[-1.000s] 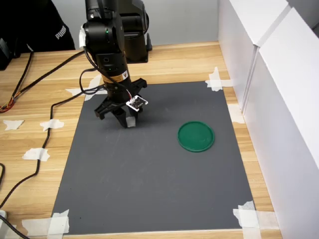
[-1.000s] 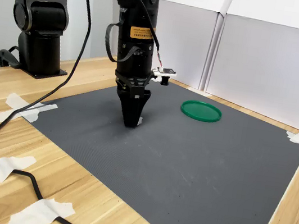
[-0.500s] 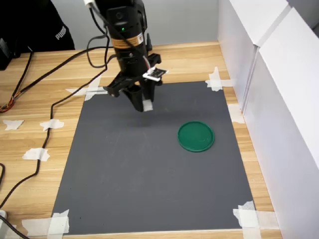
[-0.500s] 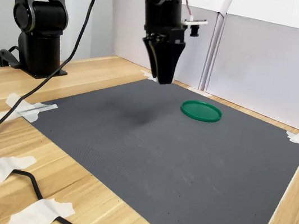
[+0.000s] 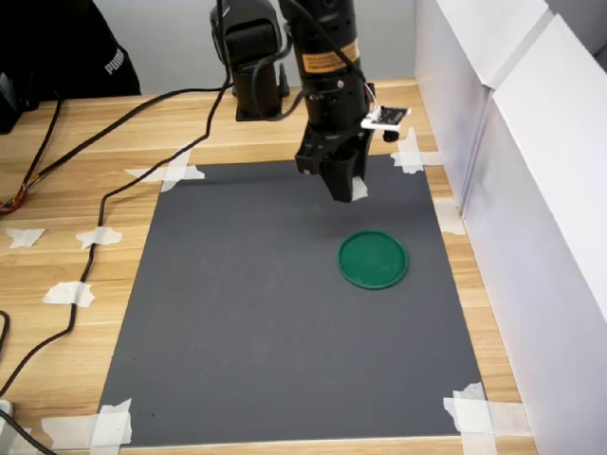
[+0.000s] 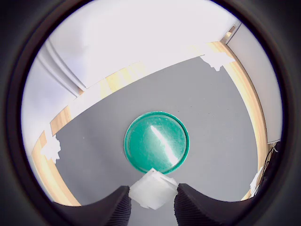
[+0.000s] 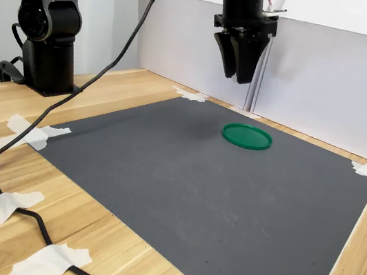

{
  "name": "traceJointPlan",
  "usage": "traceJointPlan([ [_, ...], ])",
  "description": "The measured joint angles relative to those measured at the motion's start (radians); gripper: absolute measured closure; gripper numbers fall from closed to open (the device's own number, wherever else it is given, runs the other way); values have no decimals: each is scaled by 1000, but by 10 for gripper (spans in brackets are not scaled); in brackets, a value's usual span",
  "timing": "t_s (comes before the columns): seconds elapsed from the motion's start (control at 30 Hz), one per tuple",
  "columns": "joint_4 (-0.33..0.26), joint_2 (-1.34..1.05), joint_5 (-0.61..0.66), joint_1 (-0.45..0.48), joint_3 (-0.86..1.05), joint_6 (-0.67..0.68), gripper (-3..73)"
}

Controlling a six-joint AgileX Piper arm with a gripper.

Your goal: Grasp a white terminal and put it on the green lid.

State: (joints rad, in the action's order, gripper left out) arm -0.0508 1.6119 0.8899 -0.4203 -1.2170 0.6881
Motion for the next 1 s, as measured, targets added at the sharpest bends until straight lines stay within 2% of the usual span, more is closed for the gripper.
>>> traceJointPlan([
  [0.47, 5, 195, -63, -1, -52, -9, 332],
  [1.0, 3, 249, -86, -1, -59, 25, 316],
])
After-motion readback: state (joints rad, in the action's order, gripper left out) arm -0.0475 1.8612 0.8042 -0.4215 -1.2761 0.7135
